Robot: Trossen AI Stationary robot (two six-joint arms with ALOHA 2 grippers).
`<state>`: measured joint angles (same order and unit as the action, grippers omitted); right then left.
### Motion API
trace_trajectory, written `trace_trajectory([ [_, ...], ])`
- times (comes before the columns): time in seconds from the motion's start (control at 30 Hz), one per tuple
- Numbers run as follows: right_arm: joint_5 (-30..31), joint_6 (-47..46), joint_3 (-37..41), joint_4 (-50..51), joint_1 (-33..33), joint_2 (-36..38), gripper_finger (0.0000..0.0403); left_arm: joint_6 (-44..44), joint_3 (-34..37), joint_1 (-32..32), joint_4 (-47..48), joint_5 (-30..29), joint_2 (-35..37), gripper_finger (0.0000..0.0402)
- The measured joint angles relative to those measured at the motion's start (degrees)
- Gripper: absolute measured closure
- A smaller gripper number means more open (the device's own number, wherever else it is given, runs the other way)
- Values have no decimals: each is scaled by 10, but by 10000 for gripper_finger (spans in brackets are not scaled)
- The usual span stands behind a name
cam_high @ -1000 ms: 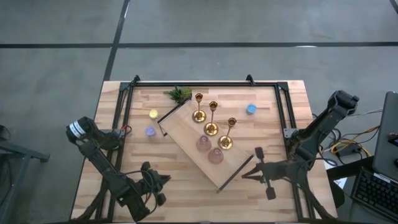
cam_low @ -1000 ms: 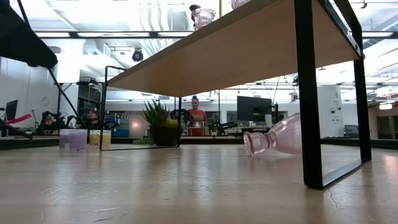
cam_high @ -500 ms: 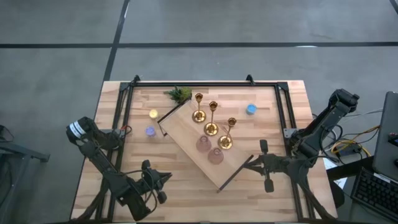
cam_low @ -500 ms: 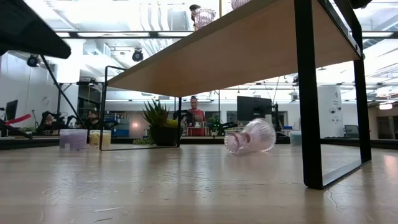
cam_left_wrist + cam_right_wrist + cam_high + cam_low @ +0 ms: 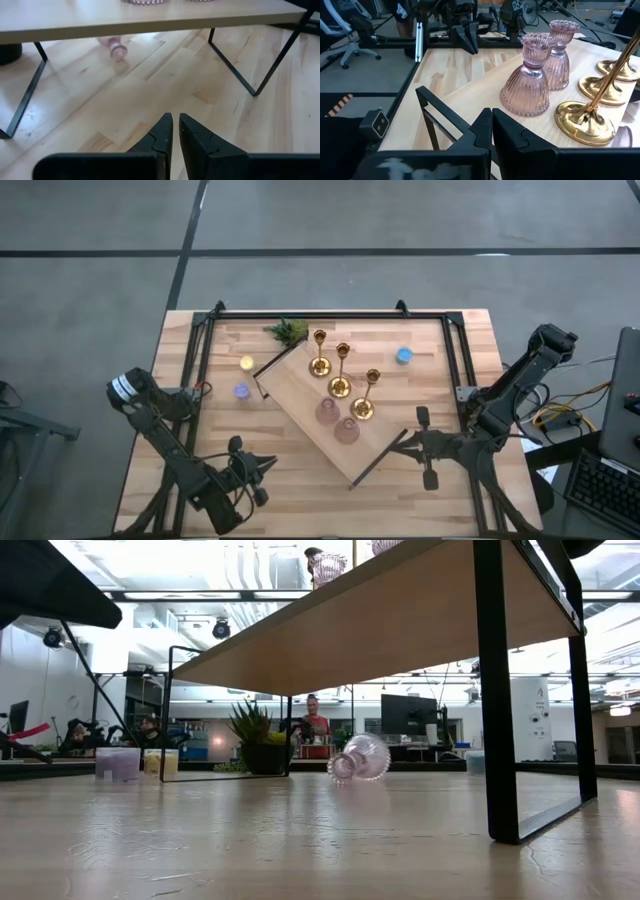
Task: Pick & Place candle stick holders
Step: Put the pink glass candle holder on the shelf aligned with the other pink glass candle holders
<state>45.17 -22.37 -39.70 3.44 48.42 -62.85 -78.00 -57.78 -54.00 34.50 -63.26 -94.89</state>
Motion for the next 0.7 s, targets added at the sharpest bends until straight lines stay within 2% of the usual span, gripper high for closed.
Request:
trace_trajectory([
  [0.4,0,-2,19,-7,0,0,394,14,23,0,-5,-9,0,367],
  [0.7,0,-2,25,-11,0,0,394,18,94,14,-96,-25,0,358],
])
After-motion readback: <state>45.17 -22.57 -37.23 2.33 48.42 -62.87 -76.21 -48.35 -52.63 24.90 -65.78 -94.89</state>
